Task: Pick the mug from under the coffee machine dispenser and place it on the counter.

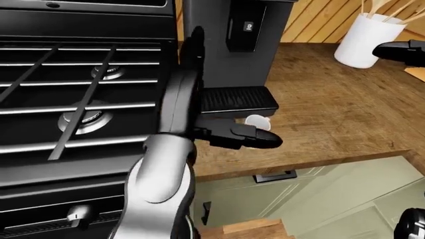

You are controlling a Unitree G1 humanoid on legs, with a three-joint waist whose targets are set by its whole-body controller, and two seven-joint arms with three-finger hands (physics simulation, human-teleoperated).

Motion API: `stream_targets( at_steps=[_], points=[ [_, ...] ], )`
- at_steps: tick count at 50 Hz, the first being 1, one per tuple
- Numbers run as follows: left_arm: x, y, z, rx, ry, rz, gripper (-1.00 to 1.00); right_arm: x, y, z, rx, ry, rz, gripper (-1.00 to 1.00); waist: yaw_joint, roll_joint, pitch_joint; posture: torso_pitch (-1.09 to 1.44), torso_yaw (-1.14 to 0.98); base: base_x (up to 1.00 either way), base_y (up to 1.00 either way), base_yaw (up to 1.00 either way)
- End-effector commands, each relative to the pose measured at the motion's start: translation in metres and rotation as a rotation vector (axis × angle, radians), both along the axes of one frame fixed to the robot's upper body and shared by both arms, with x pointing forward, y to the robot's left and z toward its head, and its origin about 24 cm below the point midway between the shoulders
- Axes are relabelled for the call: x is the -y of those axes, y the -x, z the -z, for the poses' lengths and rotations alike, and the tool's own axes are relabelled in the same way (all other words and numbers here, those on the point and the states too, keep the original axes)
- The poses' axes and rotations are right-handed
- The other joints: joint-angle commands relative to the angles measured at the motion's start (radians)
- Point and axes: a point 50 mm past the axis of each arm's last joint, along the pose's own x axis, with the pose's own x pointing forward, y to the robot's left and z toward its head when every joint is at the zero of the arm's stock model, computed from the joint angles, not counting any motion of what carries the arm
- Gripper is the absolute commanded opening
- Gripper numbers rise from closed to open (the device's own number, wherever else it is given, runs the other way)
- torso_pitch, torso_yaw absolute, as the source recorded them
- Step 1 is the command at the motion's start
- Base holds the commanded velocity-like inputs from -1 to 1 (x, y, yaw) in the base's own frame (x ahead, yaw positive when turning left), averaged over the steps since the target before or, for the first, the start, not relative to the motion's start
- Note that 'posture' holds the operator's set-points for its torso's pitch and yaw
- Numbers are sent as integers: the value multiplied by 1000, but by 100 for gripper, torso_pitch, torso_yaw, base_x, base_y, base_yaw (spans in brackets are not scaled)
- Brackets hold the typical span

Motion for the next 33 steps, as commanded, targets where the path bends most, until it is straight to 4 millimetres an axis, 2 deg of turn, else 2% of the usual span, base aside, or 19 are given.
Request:
stream_targets(
  at_steps=[1,12,17,22,25,33],
  points=[
    [-5,3,-7,49,-11,34,100,0,9,-17,81,31,14,100,1,-6,-19,0,0,0,0,0],
    [-68,-9,-43,121,-39,-87,100,2,11,-22,86,38,20,100,2,6,-12,0,0,0,0,0],
    [-102,-12,-71,152,-36,-174,100,2,11,-24,89,39,20,100,1,10,-11,0,0,0,0,0],
    [-113,-11,-86,177,0,-166,100,3,12,-25,92,39,23,100,-1,13,-7,0,0,0,0,0],
    [-125,-3,-104,243,11,-198,100,2,12,-25,93,40,22,100,0,15,-7,0,0,0,0,0],
    [-146,2,-128,338,66,-247,100,2,12,-27,95,40,22,100,-6,22,0,0,0,0,0,0]
  ],
)
